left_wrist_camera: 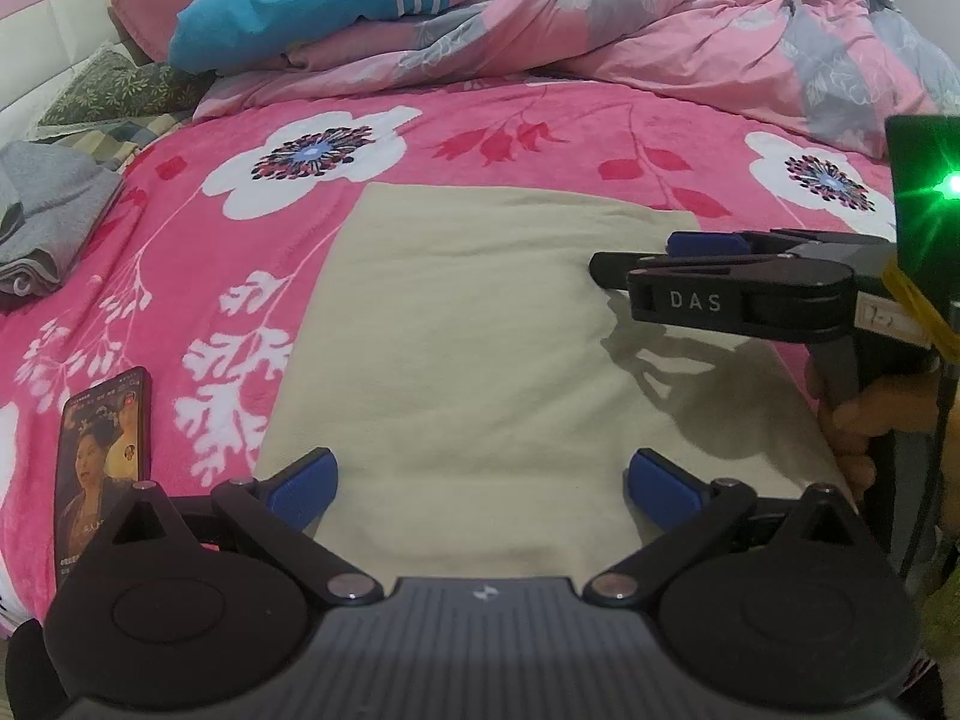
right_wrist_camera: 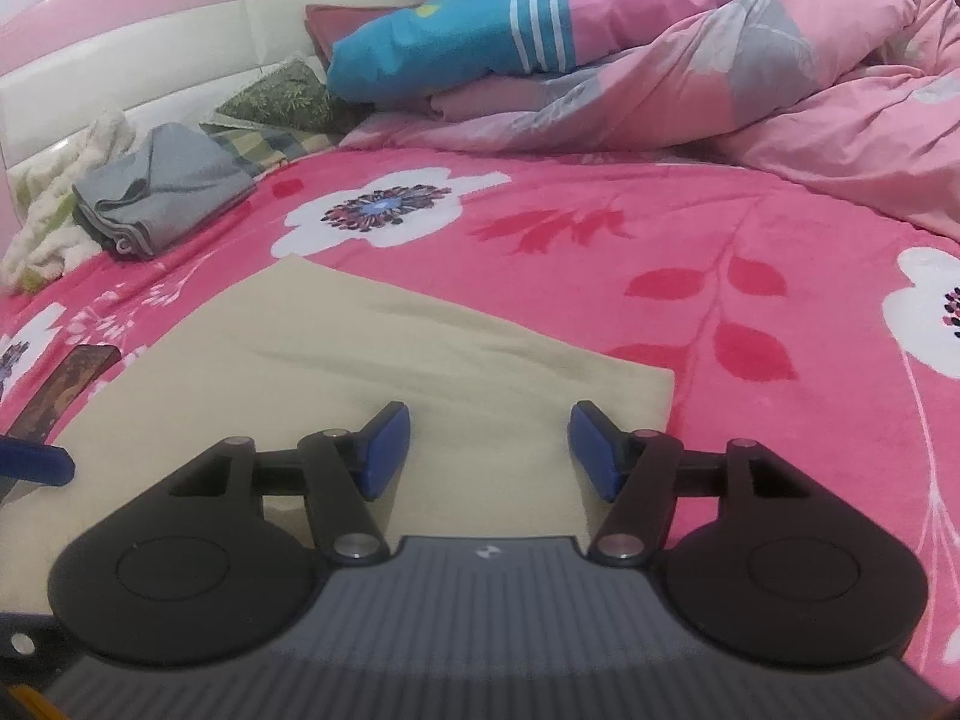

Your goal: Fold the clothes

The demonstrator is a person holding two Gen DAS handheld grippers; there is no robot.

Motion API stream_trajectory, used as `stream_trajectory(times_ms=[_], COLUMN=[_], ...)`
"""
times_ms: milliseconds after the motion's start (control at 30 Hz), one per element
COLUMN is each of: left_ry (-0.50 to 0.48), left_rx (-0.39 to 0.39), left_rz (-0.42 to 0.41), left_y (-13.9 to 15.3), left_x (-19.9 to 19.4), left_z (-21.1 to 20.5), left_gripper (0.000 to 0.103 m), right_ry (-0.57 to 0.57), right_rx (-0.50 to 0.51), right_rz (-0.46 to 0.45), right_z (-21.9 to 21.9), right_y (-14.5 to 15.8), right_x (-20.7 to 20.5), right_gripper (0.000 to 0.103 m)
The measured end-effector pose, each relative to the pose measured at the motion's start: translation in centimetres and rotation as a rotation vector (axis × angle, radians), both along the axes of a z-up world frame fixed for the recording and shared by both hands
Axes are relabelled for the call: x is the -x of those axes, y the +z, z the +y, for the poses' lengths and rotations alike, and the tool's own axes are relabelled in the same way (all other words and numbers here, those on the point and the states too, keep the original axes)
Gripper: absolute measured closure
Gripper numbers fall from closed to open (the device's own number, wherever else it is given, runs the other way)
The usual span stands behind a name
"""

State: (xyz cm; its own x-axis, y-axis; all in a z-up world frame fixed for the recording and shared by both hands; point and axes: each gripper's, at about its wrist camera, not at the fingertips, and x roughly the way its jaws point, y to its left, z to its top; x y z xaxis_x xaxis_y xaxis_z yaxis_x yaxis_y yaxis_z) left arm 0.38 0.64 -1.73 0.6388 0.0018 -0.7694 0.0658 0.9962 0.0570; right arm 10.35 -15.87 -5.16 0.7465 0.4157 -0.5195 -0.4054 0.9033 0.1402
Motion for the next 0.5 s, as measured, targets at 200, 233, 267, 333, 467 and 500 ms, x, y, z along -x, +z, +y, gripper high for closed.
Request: stream_trajectory(times_ms=[200,233,267,333,467,500], left_ry=[0.000,-0.001,-0.003,-0.009,-0.019,-0.023], left_rx=[-0.008,-0.009,-0.010,-0.011,-0.004,0.001], left_rz=[-0.003,-0.009,-0.017,-0.045,-0.110,-0.130], left_y=[-0.1,-0.1,-0.1,-0.3,-0.7,-0.8], left_x=[0.0,0.0,0.2,0.5,1.3,1.5], left_z=[-0.1,-0.1,-0.2,-0.1,0.0,0.1], left_gripper=[0.000,0.000,0.000,0.000,0.000,0.000], right_ry=[0.002,0.003,0.003,0.002,0.009,0.015], right_rx=[-0.021,-0.023,-0.024,-0.025,-0.018,-0.017], right_rz=[-0.020,-0.024,-0.029,-0.039,-0.055,-0.058], right_z=[-0.3,-0.3,-0.3,-0.3,-0.1,-0.1], right_y=[-0.4,-0.4,-0.4,-0.5,-0.5,-0.5], right_x=[0.2,0.2,0.3,0.5,0.7,0.8], right_gripper=[0.042,0.041,0.041,0.039,0.031,0.024])
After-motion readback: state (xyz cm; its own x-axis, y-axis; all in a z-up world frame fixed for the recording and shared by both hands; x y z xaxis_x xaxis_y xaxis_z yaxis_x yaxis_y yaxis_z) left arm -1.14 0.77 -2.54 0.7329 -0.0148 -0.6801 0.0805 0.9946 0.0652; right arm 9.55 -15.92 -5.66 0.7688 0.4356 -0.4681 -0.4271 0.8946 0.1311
